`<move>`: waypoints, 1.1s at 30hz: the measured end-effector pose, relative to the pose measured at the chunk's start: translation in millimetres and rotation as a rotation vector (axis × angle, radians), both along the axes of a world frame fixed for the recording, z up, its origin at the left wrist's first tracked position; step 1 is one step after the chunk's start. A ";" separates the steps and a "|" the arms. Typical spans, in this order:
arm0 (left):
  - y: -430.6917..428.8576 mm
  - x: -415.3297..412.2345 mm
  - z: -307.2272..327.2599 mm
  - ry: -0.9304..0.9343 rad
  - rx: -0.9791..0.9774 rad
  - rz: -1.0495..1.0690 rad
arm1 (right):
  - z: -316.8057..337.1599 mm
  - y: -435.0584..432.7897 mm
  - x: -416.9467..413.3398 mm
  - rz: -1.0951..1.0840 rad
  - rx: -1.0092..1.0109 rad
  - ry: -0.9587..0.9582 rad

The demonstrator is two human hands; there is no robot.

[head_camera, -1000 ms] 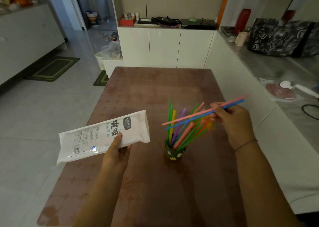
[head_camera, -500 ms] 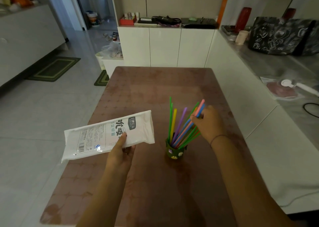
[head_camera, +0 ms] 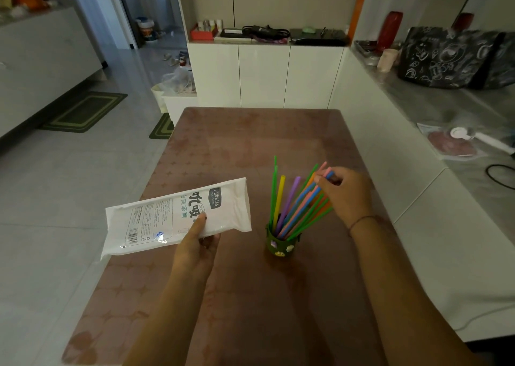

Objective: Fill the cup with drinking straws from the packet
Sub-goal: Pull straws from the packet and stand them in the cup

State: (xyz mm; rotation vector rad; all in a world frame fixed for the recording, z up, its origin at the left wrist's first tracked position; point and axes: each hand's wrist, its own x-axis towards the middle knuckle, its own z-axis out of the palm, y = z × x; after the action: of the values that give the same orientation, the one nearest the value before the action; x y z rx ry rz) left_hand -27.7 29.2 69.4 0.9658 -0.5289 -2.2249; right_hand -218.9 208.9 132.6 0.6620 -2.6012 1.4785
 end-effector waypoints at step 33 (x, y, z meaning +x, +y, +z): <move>20.1 -10.4 69.2 -0.012 -0.492 -0.072 | 17.2 -41.2 89.1 0.142 -0.768 -0.638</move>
State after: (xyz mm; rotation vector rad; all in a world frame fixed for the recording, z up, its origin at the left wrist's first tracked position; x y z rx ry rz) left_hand -38.1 49.3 138.6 0.7070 -1.0686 -2.0055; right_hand -129.8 167.7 149.7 0.3029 -2.0010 2.8569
